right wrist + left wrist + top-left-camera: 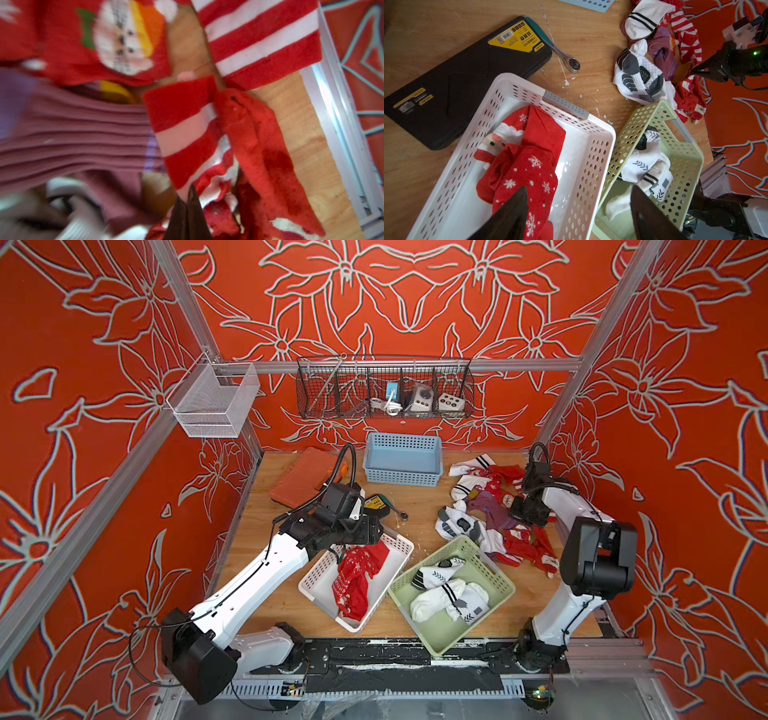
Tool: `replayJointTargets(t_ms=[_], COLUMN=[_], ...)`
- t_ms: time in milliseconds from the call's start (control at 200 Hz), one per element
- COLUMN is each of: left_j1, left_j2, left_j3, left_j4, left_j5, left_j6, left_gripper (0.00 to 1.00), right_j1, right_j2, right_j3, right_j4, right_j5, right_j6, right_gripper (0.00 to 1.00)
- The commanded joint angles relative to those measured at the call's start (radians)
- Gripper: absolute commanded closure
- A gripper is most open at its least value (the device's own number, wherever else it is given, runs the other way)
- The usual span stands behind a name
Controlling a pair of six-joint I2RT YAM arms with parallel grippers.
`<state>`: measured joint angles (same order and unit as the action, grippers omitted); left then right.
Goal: Sort the socks into the basket by color
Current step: Pick up the sock from the center of the board, then place the sock in the bin.
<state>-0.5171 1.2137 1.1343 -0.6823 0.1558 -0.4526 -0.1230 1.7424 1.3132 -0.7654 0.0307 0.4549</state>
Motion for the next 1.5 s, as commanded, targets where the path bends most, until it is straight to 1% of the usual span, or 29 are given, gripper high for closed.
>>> replayJointTargets(t_ms=[0, 105, 260, 400, 696, 876, 1131, 1291, 1496], left_j1=[0.005, 0.005, -0.001, -0.030, -0.127, -0.182, -0.211, -0.222, -0.228], left_j2=[0.014, 0.028, 0.053, 0.065, 0.115, 0.157, 0.237, 0.297, 0.376], left_j3=[0.037, 0.042, 0.044, 0.045, 0.066, 0.104, 0.168, 0.201, 0.249], left_j4=[0.079, 0.138, 0.236, 0.313, 0.429, 0.486, 0.537, 0.601, 0.672], left_j5=[0.053, 0.095, 0.167, 0.187, 0.201, 0.198, 0.191, 0.150, 0.152], left_j6=[0.030, 0.039, 0.052, 0.076, 0.146, 0.197, 0.246, 0.280, 0.284], left_gripper=[0.24, 0.24, 0.23, 0.22, 0.22, 0.22, 0.22, 0.22, 0.21], right_j1=[0.017, 0.043, 0.109, 0.153, 0.211, 0.246, 0.293, 0.341, 0.379], right_j2=[-0.116, -0.172, -0.240, -0.297, -0.380, -0.406, -0.408, -0.406, -0.406], right_j3=[-0.013, 0.000, 0.035, 0.060, 0.090, 0.098, 0.127, 0.128, 0.134], right_j4=[0.036, 0.043, 0.049, 0.051, 0.091, 0.151, 0.205, 0.252, 0.275], right_j5=[-0.095, -0.155, -0.237, -0.301, -0.463, -0.585, -0.671, -0.714, -0.738], right_j6=[0.008, 0.006, 0.005, 0.005, 0.023, 0.088, 0.191, 0.252, 0.279], right_gripper=[1.00, 1.00, 1.00, 1.00, 1.00, 1.00, 1.00, 1.00, 1.00])
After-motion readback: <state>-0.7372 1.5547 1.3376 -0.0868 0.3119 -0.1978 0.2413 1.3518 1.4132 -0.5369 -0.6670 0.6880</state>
